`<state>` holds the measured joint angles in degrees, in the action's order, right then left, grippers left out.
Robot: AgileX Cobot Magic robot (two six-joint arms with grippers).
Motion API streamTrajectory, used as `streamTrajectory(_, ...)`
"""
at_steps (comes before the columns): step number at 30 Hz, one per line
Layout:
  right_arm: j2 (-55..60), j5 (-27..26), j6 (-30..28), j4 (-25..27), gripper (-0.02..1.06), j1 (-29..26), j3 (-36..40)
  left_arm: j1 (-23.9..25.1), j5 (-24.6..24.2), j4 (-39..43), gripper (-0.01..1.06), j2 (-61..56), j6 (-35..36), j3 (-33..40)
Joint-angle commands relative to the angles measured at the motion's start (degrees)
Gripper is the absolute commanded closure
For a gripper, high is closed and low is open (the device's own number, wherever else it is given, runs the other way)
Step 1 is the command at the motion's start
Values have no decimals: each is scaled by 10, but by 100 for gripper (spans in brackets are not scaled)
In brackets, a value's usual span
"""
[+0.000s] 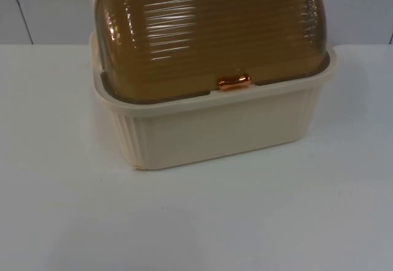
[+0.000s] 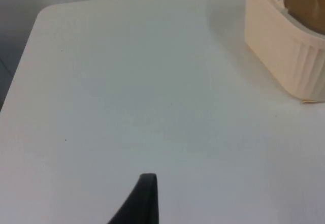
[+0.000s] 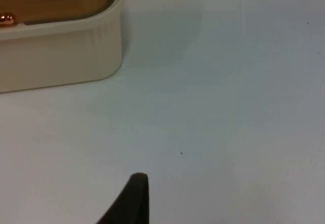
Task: Open the box lid with the left hand, place the block into the box with the right hand, then close the box lid with the left hand.
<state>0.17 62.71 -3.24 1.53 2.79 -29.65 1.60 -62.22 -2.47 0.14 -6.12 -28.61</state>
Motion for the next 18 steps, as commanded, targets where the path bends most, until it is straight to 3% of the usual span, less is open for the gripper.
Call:
streamTrajectory(1, -2, -8, 0, 1, -1, 4, 1, -4, 6, 0, 2, -1, 4, 3)
streamTrajectory(18, -2, -8, 3, 3, -1, 4, 1, -4, 6, -12, 2, -1, 4, 3)
